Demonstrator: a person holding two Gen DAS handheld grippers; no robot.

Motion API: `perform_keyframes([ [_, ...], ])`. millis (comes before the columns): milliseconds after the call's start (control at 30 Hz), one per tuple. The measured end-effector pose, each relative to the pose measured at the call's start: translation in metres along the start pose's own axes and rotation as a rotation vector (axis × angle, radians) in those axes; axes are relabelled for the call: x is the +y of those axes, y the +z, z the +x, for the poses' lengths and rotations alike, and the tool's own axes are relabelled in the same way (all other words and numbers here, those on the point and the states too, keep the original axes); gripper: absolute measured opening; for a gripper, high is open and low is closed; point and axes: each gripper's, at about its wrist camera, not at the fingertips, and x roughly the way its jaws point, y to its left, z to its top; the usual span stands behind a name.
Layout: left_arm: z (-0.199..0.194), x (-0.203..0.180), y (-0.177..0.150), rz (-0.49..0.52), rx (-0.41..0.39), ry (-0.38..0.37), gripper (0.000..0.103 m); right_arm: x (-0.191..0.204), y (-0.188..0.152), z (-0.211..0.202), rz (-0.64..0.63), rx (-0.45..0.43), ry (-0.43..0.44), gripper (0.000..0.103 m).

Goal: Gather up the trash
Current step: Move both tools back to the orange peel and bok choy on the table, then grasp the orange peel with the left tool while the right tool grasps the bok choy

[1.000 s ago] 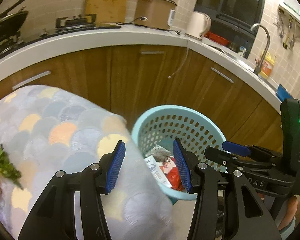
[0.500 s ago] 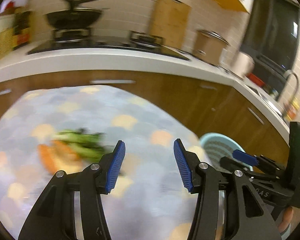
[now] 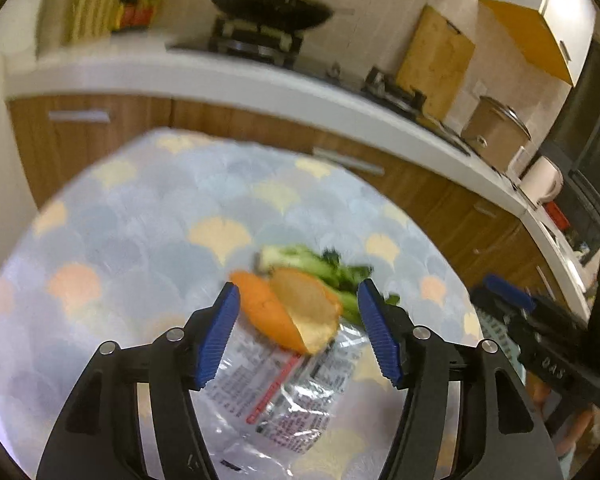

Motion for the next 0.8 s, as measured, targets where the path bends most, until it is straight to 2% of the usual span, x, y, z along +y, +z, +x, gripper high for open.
perform_keyframes([
  [200, 0.029, 0.002, -0.007, -0.034, 0.048, 0.069, 0.056, 0.026, 0.022, 0.030, -0.136, 0.019, 0.079, 0.036],
  [333, 0.042, 0.002, -0.009, -0.036, 0.062, 0.113, 0.045, 0.030, 0.031, 0.056, -0.187, 0.047, 0.151, 0.036],
  [500, 0.050, 0.001, -0.011, -0.013, 0.059, 0.177, 0.037, 0.032, 0.034, 0.089, -0.245, 0.102, 0.222, 0.036],
  [633, 0.055, 0.009, -0.012, -0.037, 0.078, 0.174, 0.026, 0.028, 0.033, 0.115, -0.265, 0.150, 0.251, 0.036],
  [800, 0.058, 0.014, -0.014, -0.054, 0.077, 0.172, 0.023, 0.024, 0.028, 0.133, -0.272, 0.183, 0.289, 0.036],
])
